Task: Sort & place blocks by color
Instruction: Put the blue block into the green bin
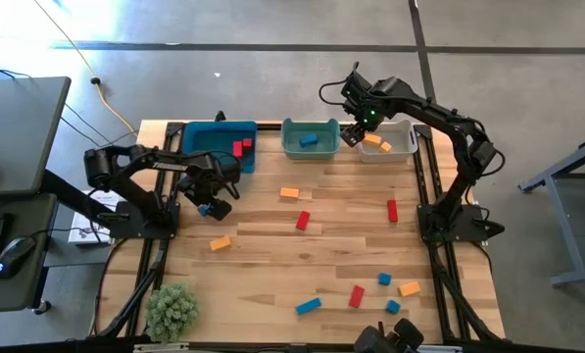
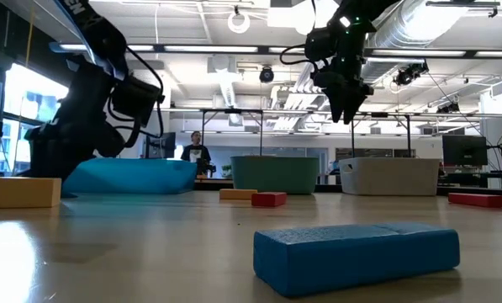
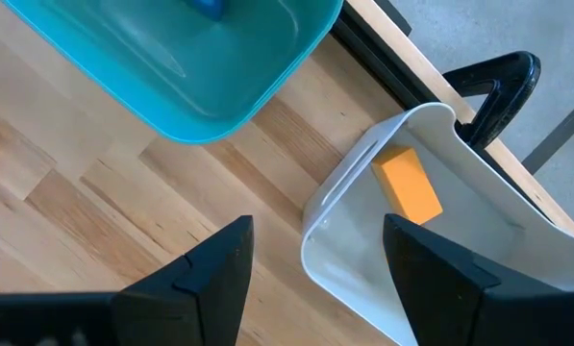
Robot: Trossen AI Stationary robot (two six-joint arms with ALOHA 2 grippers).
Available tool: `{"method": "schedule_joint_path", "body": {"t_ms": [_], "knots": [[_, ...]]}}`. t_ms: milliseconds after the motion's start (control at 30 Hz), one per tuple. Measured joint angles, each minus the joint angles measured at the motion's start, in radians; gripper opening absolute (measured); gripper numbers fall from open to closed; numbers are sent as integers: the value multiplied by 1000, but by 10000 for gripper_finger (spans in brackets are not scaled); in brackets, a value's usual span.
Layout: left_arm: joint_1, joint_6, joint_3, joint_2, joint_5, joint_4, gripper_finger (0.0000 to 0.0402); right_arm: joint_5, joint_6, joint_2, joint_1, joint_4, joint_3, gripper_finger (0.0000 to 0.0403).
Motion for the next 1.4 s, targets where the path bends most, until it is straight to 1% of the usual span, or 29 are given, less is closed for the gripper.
{"method": "schedule_joint_path", "body": {"t_ms": [133,233,333,467,533,733,800,867,967,1133,1300,1400], "knots": [[0,0,0,29,-1,7,237,0,0,0,0,0,0,220],[0,2,2,39,1,17,221,0,0,0,0,0,0,220],[0,3,2,39,3,26,187,0,0,0,0,1,0,220],[0,16,2,38,14,28,126,0,0,0,0,2,0,220],[1,35,5,38,20,25,103,0,0,0,0,4,0,220],[0,73,24,39,29,35,103,0,0,0,0,16,0,220],[0,79,39,39,48,45,103,0,0,0,0,22,0,220],[1,79,58,38,88,37,103,0,0,0,0,25,0,220],[0,97,106,38,151,47,103,0,0,0,0,28,0,220],[0,131,209,37,203,72,103,0,0,0,0,30,0,220],[9,170,319,37,214,134,103,0,13,0,0,30,0,220],[24,176,375,37,214,205,103,0,21,0,0,30,0,220]]}}
